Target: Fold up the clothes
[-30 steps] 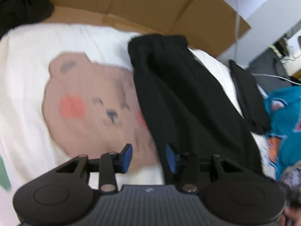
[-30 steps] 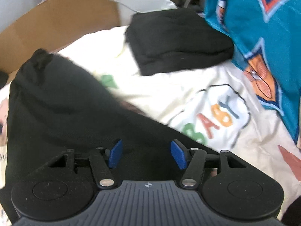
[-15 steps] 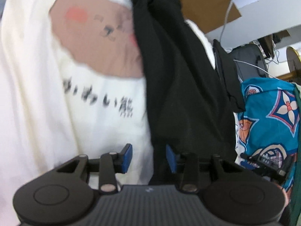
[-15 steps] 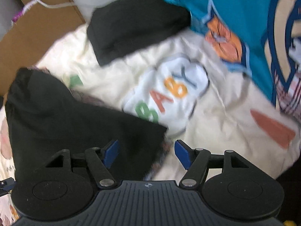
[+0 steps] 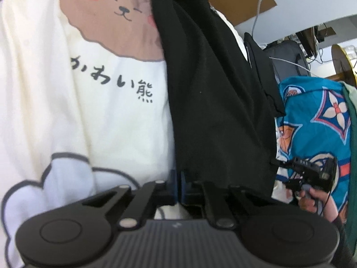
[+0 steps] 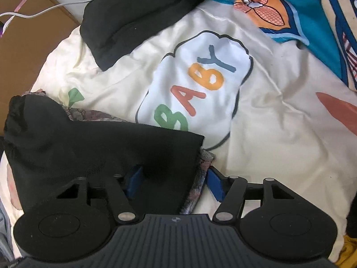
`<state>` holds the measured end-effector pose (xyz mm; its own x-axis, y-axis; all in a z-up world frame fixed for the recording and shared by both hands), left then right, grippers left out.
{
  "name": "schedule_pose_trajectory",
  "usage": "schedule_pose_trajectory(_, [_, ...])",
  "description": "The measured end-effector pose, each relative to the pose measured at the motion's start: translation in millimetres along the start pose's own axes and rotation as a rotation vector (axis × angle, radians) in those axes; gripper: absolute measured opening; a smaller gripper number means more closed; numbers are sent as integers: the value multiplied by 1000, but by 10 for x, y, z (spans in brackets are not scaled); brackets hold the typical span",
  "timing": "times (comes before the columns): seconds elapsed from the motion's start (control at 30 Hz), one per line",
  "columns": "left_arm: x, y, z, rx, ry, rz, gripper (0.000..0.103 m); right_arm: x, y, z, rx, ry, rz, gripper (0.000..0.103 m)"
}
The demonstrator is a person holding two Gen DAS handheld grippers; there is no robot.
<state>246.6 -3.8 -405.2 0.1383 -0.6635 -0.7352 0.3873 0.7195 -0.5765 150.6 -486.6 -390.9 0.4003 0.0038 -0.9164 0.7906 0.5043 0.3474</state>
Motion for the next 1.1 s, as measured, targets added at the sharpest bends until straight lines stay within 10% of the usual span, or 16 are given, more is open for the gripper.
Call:
schedule_pose_trajectory(0.27, [-235, 56, -89, -4, -41, 70, 0, 9, -177, 94, 128, -5, 72, 14])
schedule_pose_trajectory(0.5, [-398, 101, -122, -50, -68, 63, 1, -57, -259, 144, 192, -38, 105, 12])
schedule_pose_trajectory(0.6, [-459, 122, -95, -35, -69, 70, 14, -130, -289, 162, 198, -71, 90, 15])
schedule_pose_trajectory(0.73, [-450, 132, 29, -3, -50, 67, 36, -169, -264, 166, 178, -78, 100, 62])
schedule_pose_trajectory(0.83, [-371, 109, 107, -1, -52, 65, 55, -76, -220, 149, 152, -51, 81, 62])
schedule_pose_trajectory(1.1, [-162, -49, 60, 51, -5, 65, 48, 13, -138, 159, 114, -64, 76, 7])
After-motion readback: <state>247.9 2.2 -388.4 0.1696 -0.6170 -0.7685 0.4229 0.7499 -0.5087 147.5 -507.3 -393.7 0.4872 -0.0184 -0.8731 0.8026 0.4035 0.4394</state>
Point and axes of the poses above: each gripper's, at about its wrist camera, not at the fingertips, and x roughly the way its jaws point, y to its left, z to its top, the point moved 7 cm from there along x, roughly the way its jaws point, and after that the axes turned 12 degrees about x, right-handed, at the moved point
